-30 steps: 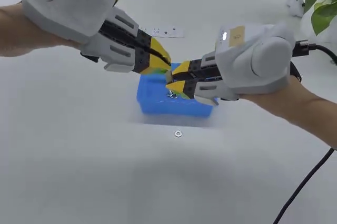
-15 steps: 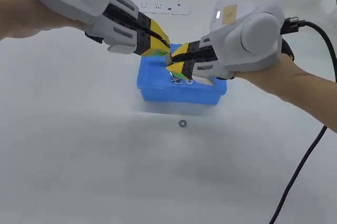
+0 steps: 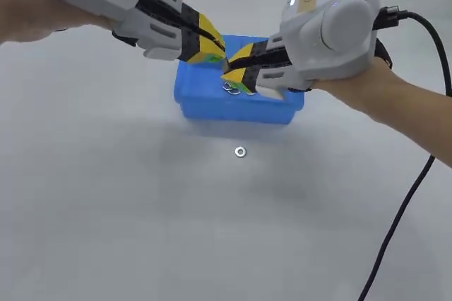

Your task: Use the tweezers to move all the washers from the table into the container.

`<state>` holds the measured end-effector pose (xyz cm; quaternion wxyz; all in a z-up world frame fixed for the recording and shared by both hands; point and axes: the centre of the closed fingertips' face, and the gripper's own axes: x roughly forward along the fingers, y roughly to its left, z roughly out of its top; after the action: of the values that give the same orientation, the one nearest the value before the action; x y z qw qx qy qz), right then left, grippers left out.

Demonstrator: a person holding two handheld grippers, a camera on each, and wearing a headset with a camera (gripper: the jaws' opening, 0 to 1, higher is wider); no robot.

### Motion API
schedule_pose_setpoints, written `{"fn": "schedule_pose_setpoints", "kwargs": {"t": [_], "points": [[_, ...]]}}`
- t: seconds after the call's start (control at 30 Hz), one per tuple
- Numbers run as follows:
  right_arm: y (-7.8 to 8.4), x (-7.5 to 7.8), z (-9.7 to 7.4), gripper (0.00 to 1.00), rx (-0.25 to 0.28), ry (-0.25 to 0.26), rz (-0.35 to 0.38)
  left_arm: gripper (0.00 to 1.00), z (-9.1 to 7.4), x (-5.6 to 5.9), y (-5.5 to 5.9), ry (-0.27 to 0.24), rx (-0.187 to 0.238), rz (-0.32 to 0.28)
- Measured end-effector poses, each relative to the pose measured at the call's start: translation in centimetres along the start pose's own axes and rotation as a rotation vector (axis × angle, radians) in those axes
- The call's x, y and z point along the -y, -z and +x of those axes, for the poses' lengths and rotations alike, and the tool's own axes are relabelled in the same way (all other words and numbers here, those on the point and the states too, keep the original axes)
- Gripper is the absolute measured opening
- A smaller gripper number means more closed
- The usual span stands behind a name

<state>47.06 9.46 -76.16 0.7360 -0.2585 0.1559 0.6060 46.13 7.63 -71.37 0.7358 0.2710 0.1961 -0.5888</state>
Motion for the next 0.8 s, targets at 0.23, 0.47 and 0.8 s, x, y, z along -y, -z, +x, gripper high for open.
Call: {"fn": "schedule_pose_setpoints", "kwargs": {"t": [0.23,0.47,0.8], "points": [[-0.3,-0.4,-0.1,0.11,-0.004,-0.006,-0.016,0.05,-0.2,0.3,-0.3,-0.007,-0.005,0.02],[-1.2,-0.6,-0.4,0.12,-0.001,-0.007,-0.038,0.05,-1.1,0.4,-1.3,-0.017,0.012,0.038],[-2.1,-1.1,-1.5,0.12,0.015,-0.005,-0.044,0.05,-2.4,1.5,-3.3,-0.026,0.043,0.078]]}}
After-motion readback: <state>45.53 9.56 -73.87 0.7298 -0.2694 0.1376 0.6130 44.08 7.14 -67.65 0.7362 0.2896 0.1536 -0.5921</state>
